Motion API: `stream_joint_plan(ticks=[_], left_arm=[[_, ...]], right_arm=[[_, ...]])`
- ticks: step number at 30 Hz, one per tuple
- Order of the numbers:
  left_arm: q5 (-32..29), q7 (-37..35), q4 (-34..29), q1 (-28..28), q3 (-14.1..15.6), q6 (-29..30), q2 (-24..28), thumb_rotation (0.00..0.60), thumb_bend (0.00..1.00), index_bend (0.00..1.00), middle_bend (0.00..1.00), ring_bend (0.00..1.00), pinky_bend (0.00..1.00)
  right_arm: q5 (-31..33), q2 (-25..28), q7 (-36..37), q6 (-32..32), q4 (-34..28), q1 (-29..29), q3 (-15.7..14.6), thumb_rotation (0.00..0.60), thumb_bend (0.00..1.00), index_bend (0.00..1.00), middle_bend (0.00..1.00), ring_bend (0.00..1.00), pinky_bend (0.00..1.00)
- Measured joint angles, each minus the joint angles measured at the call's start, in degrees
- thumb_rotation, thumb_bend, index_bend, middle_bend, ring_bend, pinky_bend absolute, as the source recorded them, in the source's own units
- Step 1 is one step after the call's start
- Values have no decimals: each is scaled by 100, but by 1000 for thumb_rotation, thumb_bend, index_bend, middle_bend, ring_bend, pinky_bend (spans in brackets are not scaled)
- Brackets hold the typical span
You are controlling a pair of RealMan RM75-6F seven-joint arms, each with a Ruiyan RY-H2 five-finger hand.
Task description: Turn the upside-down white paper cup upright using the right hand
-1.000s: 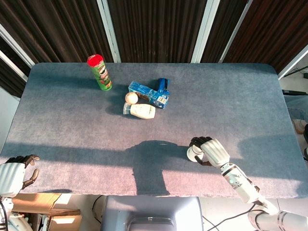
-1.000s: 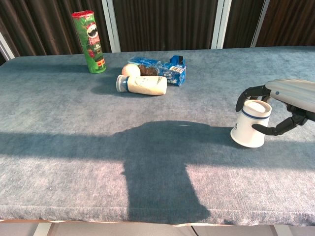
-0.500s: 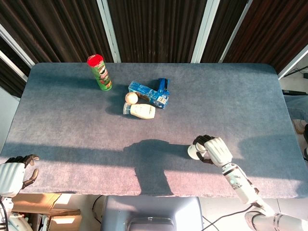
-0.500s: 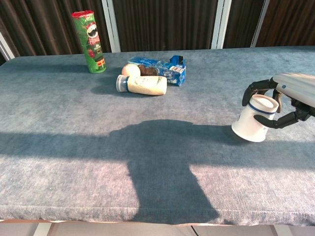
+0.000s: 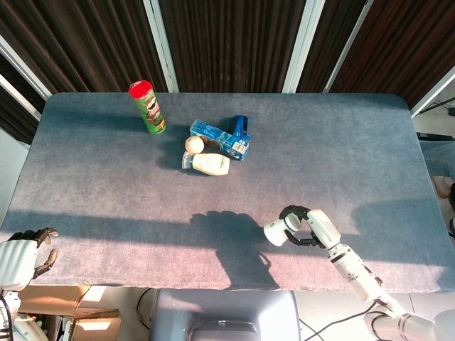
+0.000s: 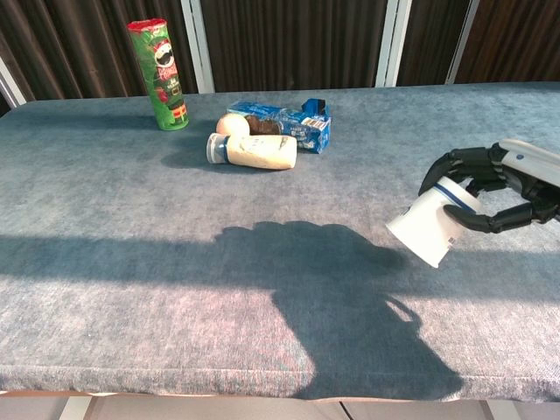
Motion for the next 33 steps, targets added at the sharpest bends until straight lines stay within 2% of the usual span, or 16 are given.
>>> stream_joint_plan(ticks=[3, 6, 10, 15, 18, 26, 33], left_arm=[[-4, -16, -1, 3, -2, 4, 6, 600, 378, 408, 506, 456, 463], [-4, -37, -3, 5, -4, 10, 13, 600, 378, 408, 506, 455, 463], [6, -58, -5, 10, -4, 23, 18, 600, 377, 408, 506, 456, 463], [10, -61, -10, 10, -3, 25, 20, 600, 377, 409, 506, 456, 463], [-1, -59, -10, 8, -7, 20, 20, 600, 376, 409, 506, 456, 463], [-6, -40, -15, 5, -6, 10, 18, 600, 376, 410, 506, 456, 463], [-36, -24, -26, 3, -12, -6, 18, 600, 377, 410, 506, 457, 463]], right_arm=[[-184, -124, 384, -44, 464, 68, -228, 600, 748, 648, 569, 468, 584], [-308, -174, 403, -42, 619, 112, -364, 600, 748, 633, 520, 412, 538], [-365, -79, 164, -44, 568, 141, -430, 600, 738, 544, 393, 252, 370], [-433, 183, -428, -166, 315, 192, -541, 600, 669, 390, 207, 44, 144], [-440, 379, -868, -310, 84, 224, -596, 600, 644, 314, 127, 0, 69], [-257, 875, -1862, -635, -672, 253, -599, 600, 630, 247, 108, 0, 58], [-10, 1387, -2802, -963, -1421, 289, -547, 600, 563, 200, 108, 0, 57]])
